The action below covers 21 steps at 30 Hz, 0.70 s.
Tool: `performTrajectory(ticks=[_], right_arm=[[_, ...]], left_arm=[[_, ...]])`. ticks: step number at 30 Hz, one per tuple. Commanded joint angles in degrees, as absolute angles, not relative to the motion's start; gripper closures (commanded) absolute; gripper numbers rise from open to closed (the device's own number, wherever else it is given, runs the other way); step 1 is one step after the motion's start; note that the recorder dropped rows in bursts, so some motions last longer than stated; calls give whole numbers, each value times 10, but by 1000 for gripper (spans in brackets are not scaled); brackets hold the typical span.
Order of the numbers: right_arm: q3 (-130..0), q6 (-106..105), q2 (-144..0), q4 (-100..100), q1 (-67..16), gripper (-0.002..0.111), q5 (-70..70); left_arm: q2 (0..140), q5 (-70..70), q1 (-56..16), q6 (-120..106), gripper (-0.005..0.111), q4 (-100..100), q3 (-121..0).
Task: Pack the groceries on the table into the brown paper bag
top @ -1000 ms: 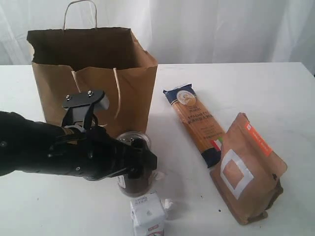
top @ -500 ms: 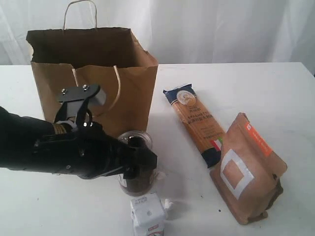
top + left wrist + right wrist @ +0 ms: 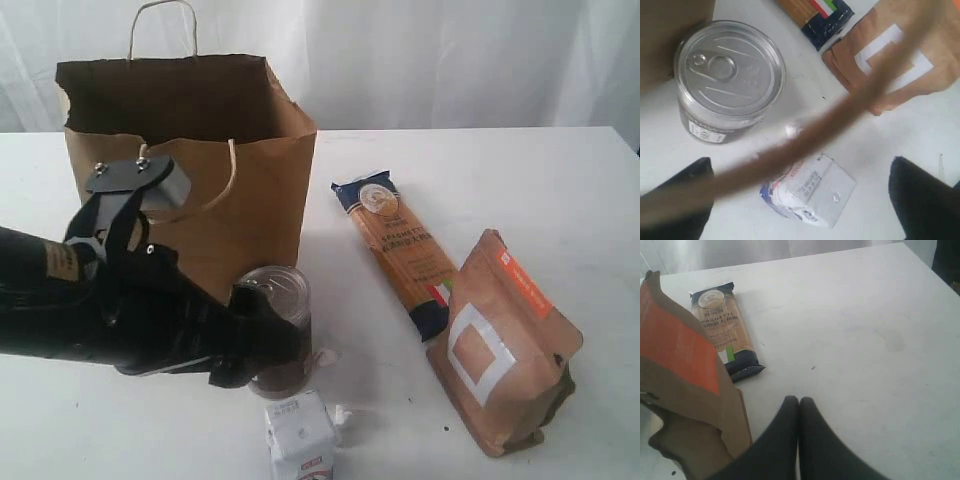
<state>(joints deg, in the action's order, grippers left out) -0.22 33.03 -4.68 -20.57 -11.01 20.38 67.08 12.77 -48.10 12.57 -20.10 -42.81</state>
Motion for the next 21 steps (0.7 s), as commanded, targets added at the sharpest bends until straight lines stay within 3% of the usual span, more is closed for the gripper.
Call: performTrajectory(ticks=[1, 6, 12, 17, 21], right_arm=[[0, 333, -45, -209, -108, 108, 196], [0, 333, -45, -209, -108, 108, 196], [0, 333, -45, -209, -108, 108, 196], [0, 333, -45, -209, -108, 108, 196], [0, 333, -45, -209, -108, 108, 196]], left_arm=[[630, 165, -481, 91, 27, -205, -431], [580, 203, -481, 9, 54, -205, -431], [526, 255, -481, -78, 69, -205, -431], [469, 266, -481, -89, 90, -205, -431], [426, 268, -481, -90, 92, -205, -431]])
